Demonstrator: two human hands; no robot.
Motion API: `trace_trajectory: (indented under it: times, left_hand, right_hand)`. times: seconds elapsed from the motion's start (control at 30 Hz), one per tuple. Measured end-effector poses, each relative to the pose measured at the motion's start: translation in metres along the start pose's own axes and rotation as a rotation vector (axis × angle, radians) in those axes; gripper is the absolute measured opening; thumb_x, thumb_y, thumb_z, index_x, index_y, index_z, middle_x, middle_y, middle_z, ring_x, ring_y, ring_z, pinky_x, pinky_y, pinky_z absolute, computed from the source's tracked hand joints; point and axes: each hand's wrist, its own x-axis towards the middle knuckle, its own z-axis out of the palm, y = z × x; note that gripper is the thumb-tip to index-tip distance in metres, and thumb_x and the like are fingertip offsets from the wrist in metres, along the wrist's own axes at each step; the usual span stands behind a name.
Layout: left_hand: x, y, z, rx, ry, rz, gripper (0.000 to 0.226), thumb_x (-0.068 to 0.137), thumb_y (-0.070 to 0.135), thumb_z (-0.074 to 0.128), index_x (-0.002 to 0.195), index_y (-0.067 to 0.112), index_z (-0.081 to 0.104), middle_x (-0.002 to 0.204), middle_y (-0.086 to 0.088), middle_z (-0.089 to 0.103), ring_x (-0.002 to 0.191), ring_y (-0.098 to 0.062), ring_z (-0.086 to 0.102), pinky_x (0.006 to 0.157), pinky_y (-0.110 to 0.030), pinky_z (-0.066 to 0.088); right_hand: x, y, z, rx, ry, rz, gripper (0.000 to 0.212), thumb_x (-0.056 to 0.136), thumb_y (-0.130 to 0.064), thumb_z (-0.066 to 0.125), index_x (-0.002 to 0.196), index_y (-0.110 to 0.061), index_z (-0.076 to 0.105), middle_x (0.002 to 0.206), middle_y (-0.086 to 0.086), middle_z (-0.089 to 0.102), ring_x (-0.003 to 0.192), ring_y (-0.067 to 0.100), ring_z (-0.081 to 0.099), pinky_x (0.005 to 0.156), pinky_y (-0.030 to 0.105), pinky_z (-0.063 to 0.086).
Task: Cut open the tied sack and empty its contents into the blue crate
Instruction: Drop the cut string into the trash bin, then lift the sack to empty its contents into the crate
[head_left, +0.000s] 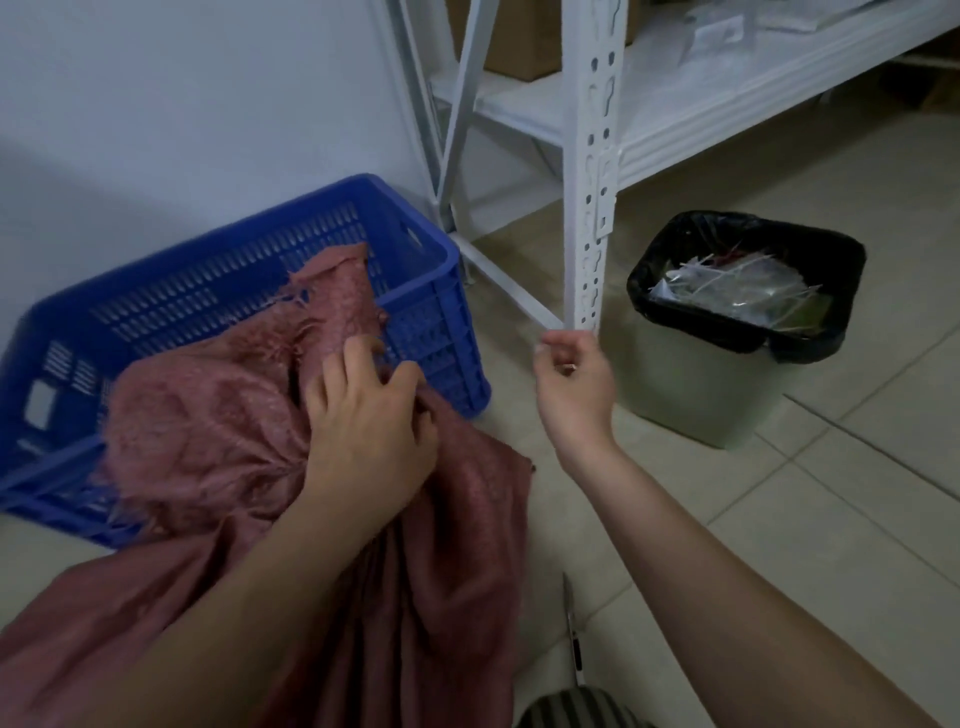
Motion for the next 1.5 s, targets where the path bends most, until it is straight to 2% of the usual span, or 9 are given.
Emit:
trace_trajectory:
  times: [0.17, 0.27, 0.43, 0.53, 0.67, 0.77, 1.03, 1.27, 1.5]
  left_hand:
    - [-0.015, -0.049, -0.022, -0.035, 0.022, -0.084, 0.054, 0.081, 0.054, 0.044, 0.123, 0.021, 0.051, 0.132, -0.013, 0.042, 0.120, -0.035, 0.040, 0.098, -0.052, 0.034]
    - [-0.031, -0.079, -0.034, -0.102, -0.133, -0.174, 0.084, 0.068, 0.084, 0.034, 0.142, 0.044, 0.026, 0.154, -0.008, 0.019, 0.140, -0.035, 0.020, 0.111, -0.055, 0.019]
    - [-0.054, -0.133, -0.036, -0.533, -0.519, -0.218, 0.137, 0.037, 0.083, 0.072, 0.147, 0.047, -0.002, 0.155, 0.009, 0.019, 0.143, -0.014, 0.022, 0.116, -0.037, 0.023]
    - [-0.066, -0.143, -0.028, -0.742, -0.577, -0.237, 0.117, 0.059, 0.029, 0.090, 0.150, 0.024, 0.017, 0.134, 0.013, 0.043, 0.125, -0.002, 0.043, 0.097, -0.014, 0.035]
    - [-0.066, -0.155, -0.009, -0.675, -0.446, -0.101, 0.041, 0.067, 0.021, 0.061, 0.107, 0.014, 0.064, 0.105, 0.002, 0.069, 0.099, -0.014, 0.065, 0.084, -0.024, 0.048]
    - [-0.065, -0.164, 0.002, -0.678, -0.454, -0.085, 0.010, 0.073, 0.010, 0.052, 0.074, 0.015, 0.060, 0.083, -0.004, 0.069, 0.084, -0.021, 0.065, 0.068, -0.027, 0.044]
    - [-0.088, -0.174, -0.028, -1.096, -0.552, -0.493, 0.040, 0.086, 0.030, 0.067, 0.120, 0.018, 0.051, 0.106, -0.004, 0.068, 0.084, -0.010, 0.062, 0.068, -0.006, 0.046]
    - [-0.106, -0.206, -0.086, -0.901, -0.639, -0.335, 0.140, 0.031, 0.070, 0.082, 0.147, 0.031, 0.014, 0.150, 0.006, 0.033, 0.138, -0.011, 0.032, 0.118, -0.035, 0.024]
    - [-0.107, -0.226, -0.144, -0.653, -0.599, -0.395, 0.134, 0.032, 0.089, 0.062, 0.147, 0.039, 0.017, 0.155, 0.005, 0.029, 0.142, -0.024, 0.027, 0.113, -0.054, 0.025]
  right_hand:
    - [-0.043, -0.029, 0.033, -0.098, -0.668, -0.127, 0.057, 0.075, -0.034, 0.077, 0.126, -0.042, 0.053, 0.127, -0.002, 0.048, 0.094, 0.007, 0.058, 0.089, 0.017, 0.048]
    - [-0.054, -0.041, 0.041, -0.286, -1.059, -0.162, 0.101, 0.059, -0.050, 0.084, 0.136, -0.065, 0.020, 0.153, -0.012, 0.014, 0.142, 0.015, 0.023, 0.115, 0.042, 0.030]
    - [-0.074, -0.058, 0.050, -0.820, -1.241, -0.307, 0.139, 0.050, -0.048, 0.089, 0.136, -0.062, -0.019, 0.155, -0.009, -0.028, 0.145, 0.026, -0.020, 0.118, 0.053, 0.006]
    - [-0.093, -0.056, 0.063, -0.911, -1.267, -0.307, 0.146, 0.047, -0.043, 0.092, 0.134, -0.061, -0.024, 0.157, -0.002, -0.026, 0.146, 0.029, -0.016, 0.117, 0.055, 0.011]
    - [-0.106, -0.034, 0.083, -1.019, -1.231, -0.308, 0.150, 0.045, -0.039, 0.093, 0.133, -0.060, -0.027, 0.159, -0.003, -0.019, 0.146, 0.034, -0.013, 0.116, 0.058, 0.011]
    - [-0.109, -0.020, 0.094, -1.123, -1.139, -0.434, 0.136, 0.050, -0.043, 0.089, 0.145, -0.047, -0.008, 0.158, 0.000, 0.009, 0.146, 0.032, 0.006, 0.118, 0.049, 0.007]
    - [-0.131, -0.024, 0.120, -0.894, -0.870, -0.393, 0.019, 0.075, -0.005, 0.058, 0.091, -0.005, 0.067, 0.098, 0.013, 0.072, 0.097, 0.030, 0.066, 0.077, 0.029, 0.038]
    - [-0.159, -0.096, 0.116, -0.681, -0.823, -0.015, 0.019, 0.092, -0.011, 0.056, 0.077, -0.015, 0.067, 0.089, 0.007, 0.067, 0.090, 0.011, 0.055, 0.067, 0.020, 0.035]
    - [-0.192, -0.191, 0.126, -0.538, -0.721, 0.108, 0.018, 0.090, -0.013, 0.061, 0.099, -0.001, 0.072, 0.094, 0.001, 0.067, 0.086, 0.006, 0.057, 0.061, 0.000, 0.037]
